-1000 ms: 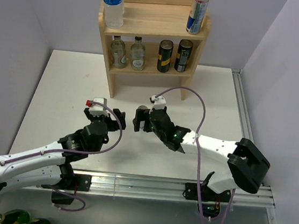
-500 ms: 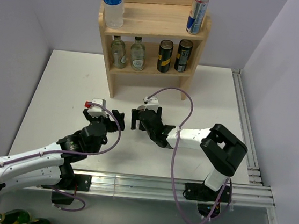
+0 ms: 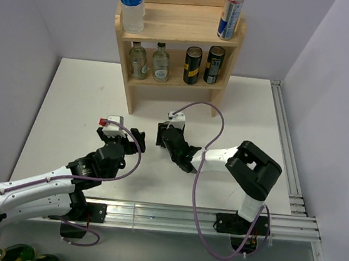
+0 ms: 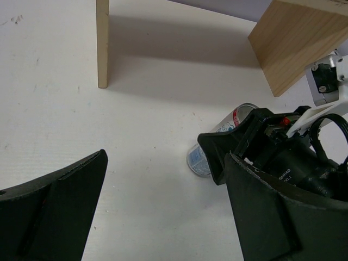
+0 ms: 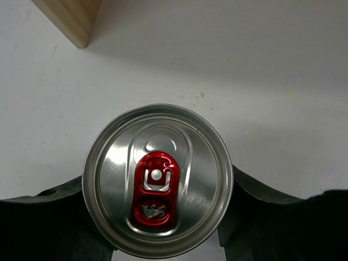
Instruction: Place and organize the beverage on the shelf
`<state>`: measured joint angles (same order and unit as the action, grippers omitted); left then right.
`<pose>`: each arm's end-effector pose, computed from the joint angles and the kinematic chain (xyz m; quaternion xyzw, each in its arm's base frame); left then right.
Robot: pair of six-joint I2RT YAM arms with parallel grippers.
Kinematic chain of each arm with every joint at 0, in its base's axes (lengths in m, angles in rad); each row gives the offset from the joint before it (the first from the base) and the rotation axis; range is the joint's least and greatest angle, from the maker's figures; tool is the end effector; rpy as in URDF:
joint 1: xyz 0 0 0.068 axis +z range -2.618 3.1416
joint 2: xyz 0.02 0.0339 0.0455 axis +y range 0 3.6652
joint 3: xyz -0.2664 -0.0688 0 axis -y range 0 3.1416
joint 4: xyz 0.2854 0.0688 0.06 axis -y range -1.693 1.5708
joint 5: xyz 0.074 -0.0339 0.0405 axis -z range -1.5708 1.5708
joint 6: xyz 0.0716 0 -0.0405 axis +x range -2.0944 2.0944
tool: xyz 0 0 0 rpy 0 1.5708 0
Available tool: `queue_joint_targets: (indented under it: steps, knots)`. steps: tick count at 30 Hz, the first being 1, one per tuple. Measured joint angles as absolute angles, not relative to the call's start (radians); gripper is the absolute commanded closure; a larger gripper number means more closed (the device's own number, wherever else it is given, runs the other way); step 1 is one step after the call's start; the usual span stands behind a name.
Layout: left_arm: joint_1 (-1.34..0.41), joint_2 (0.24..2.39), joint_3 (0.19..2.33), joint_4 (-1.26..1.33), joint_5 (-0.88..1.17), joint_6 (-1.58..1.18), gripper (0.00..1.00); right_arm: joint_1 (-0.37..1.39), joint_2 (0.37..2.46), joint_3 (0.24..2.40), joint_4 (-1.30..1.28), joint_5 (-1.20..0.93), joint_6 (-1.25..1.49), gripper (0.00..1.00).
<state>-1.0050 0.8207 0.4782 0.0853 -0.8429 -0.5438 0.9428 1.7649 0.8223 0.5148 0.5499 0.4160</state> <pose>0.1765 -0.1782 0.2381 -0.0780 0.7606 -0.1580 0.6248 0.2715 0.3102 0.1232 -0.0690 0.8198 0.1494 0.5485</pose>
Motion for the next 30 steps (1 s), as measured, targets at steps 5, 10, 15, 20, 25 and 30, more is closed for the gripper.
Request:
queue_joint_targets:
  steps: [5,10,15,20,25,30]
  knots:
    - [-1.005,0.821,0.478,0.085,-0.843,-0.544,0.05,0.943,1.729,0.816,0.460,0.558,0.401,0.98]
    - [-1.005,0.821,0.478,0.085,-0.843,-0.544,0.05,0.943,1.526,0.857,0.239,0.575,0.350,1.00]
    - [-1.005,0.821,0.478,0.084,-0.843,-0.544,0.05,0.943,1.382,1.159,0.021,0.607,0.262,1.00]
    - [-1.005,0.821,0.478,0.082,-0.843,-0.544,0.05,0.942,1.380,1.553,-0.107,0.648,0.152,1.00]
    - [-1.005,0.813,0.478,0.070,-0.843,-0.544,0.05,0.929,1.454,1.859,-0.187,0.692,0.022,1.00]
    - [-1.005,0.794,0.478,0.062,-0.843,-0.544,0.05,0.878,1.556,2.038,-0.241,0.701,-0.061,1.00]
